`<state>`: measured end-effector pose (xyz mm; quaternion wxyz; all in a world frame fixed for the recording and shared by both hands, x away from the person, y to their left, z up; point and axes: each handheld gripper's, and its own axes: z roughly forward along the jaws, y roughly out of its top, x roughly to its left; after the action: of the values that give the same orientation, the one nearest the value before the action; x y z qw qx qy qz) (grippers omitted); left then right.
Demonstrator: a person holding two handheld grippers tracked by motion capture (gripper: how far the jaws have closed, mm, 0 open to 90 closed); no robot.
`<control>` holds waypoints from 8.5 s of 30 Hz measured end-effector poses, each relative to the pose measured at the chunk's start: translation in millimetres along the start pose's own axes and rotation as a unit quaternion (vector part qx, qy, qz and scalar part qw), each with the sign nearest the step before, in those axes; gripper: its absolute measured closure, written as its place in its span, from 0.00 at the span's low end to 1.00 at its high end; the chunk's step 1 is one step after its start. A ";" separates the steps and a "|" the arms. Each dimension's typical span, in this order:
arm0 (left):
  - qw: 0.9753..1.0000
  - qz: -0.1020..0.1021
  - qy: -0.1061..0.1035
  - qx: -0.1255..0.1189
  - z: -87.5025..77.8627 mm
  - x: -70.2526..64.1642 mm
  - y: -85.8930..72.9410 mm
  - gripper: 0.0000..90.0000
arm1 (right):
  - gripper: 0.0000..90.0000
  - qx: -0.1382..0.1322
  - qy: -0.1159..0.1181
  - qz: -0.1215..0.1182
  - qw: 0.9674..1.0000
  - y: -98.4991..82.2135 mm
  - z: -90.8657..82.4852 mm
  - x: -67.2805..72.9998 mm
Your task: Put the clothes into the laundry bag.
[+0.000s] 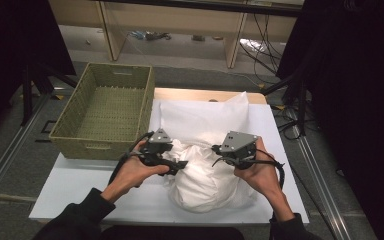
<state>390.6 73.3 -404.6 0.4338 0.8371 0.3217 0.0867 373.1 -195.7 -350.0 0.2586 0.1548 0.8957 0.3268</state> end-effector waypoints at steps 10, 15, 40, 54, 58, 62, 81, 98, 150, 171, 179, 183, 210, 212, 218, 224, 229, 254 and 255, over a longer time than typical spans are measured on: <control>0.997 0.016 -0.063 0.044 43.0 1.6 -14.0 0.69 | 1.00 0.010 0.001 -0.009 1.000 -1.4 4.0 -1.8; 0.996 0.057 -0.066 0.030 42.0 -22.7 1.2 0.81 | 1.00 0.005 0.001 -0.017 1.000 1.3 3.1 -1.1; 0.999 0.038 0.032 0.020 47.7 19.0 1.2 0.25 | 1.00 -0.003 0.014 -0.013 1.000 0.8 -2.6 2.1; 0.996 0.088 -0.014 0.016 78.0 -15.3 29.4 0.82 | 1.00 -0.018 0.027 -0.020 0.999 2.0 -3.3 3.4; 1.000 0.011 0.023 0.016 95.1 12.1 35.5 0.78 | 1.00 -0.019 0.037 -0.015 0.999 1.8 -5.9 8.8; 1.000 -0.007 0.020 0.017 95.8 12.7 29.0 0.58 | 1.00 -0.001 0.030 -0.006 1.000 -4.9 -2.5 8.6; 0.995 0.017 -0.092 0.044 88.1 -45.0 9.8 0.24 | 1.00 -0.005 0.019 -0.001 1.000 -5.6 -9.0 0.1; 0.998 -0.038 0.031 -0.037 126.7 -10.6 34.8 0.60 | 1.00 0.005 0.014 0.021 1.000 -14.6 -17.0 -6.9; 0.997 0.024 0.010 0.067 83.5 -31.1 -8.5 0.27 | 1.00 0.016 0.022 0.037 0.999 -26.6 -7.6 -12.0; 0.999 -0.033 0.029 -0.024 142.8 -8.7 30.0 0.86 | 1.00 0.015 0.020 0.030 0.999 -23.2 -12.1 -10.0; 0.999 -0.022 0.011 0.036 94.8 -20.5 7.3 0.37 | 1.00 0.021 0.024 0.040 0.999 -28.8 -5.8 -12.0; 1.000 -0.002 -0.015 0.026 75.4 -42.8 9.7 0.30 | 1.00 0.022 0.021 0.036 0.999 -27.1 -5.9 -11.9; 0.998 -0.038 0.046 -0.007 125.7 -20.7 29.6 0.55 | 1.00 0.039 0.032 0.059 0.997 -38.6 3.7 -12.5; 0.998 -0.034 0.053 0.006 116.3 -21.9 21.9 0.46 | 1.00 0.040 0.038 0.059 0.997 -37.5 3.3 -12.6; 0.998 -0.043 0.039 0.034 110.1 -19.7 7.0 0.56 | 1.00 0.037 0.038 0.051 0.997 -35.7 3.7 -11.9; 0.999 -0.028 0.037 -0.028 130.0 -11.7 18.0 0.96 | 1.00 0.038 0.039 0.048 0.997 -34.9 6.1 -10.2; 0.996 -0.040 0.048 -0.056 147.2 -8.9 32.2 0.97 | 1.00 0.030 0.045 0.058 0.997 -34.9 4.5 -9.5; 0.992 0.005 0.063 0.110 63.7 32.5 -41.9 0.92 | 1.00 0.037 0.035 0.056 0.997 -38.9 5.9 -11.4; 0.993 0.009 0.066 0.102 57.2 33.9 -44.1 0.96 | 1.00 0.040 0.039 0.057 0.997 -38.7 5.1 -11.8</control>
<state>420.8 74.1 -478.4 0.3234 0.8723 0.3490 0.1127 381.5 -227.0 -374.8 0.1981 0.2026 0.9072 0.3108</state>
